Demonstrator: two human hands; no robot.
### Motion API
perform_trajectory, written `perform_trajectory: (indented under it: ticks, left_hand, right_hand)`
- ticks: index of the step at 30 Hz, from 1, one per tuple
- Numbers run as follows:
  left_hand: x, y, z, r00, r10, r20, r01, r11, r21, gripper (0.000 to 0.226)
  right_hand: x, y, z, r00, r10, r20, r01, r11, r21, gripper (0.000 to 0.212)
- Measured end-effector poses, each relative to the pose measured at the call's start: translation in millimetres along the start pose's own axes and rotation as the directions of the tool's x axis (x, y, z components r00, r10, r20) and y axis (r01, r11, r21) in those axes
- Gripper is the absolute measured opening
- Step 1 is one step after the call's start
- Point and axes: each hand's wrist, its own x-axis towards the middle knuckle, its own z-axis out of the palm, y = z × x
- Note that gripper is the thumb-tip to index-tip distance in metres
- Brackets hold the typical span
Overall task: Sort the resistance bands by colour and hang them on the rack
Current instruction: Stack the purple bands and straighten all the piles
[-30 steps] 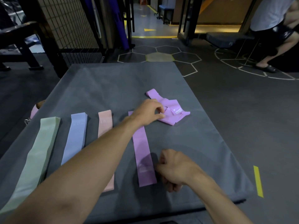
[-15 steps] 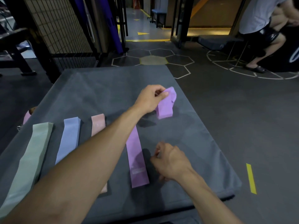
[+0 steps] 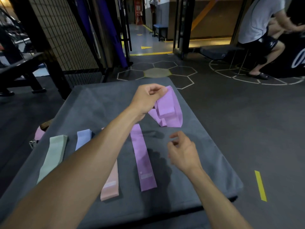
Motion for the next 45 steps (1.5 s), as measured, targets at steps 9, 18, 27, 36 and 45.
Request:
perform_trajectory:
  ticks: [9,18,27,36,45]
  left_hand:
    - [-40,44,-6,0.978,-0.127,0.164,0.144,0.985,-0.095,0.02]
    - [-79,42,-2,0.922,-0.307,0.237,0.357,0.911,-0.208,0.02]
    - [-136,35,-12,0.943,-0.282,0.179,0.287,0.958,-0.004,0.024]
    - [-166,62,-50,0.959,-0.165,0.23,0.162,0.986,0.03,0.063]
    - [-181,64,-76,0.994,0.04,0.098,-0.042,0.999,0.023,0.046]
  right_hand:
    - [-16,-26,-33,0.974,-0.158,-0.16,0.197,0.943,0.267,0.083]
    - [-26,-41,-39,0.902,-0.432,-0.007,0.362,0.746,0.559,0.065]
    - [-36,-61,-27,0.947,-0.319,-0.03,0.283,0.789,0.545,0.017]
    - [-57,-83,-30,0.912,-0.409,0.002,0.35,0.784,0.513,0.016]
    - [-76,-88,-23,0.869,-0.463,0.175,0.306,0.781,0.544,0.032]
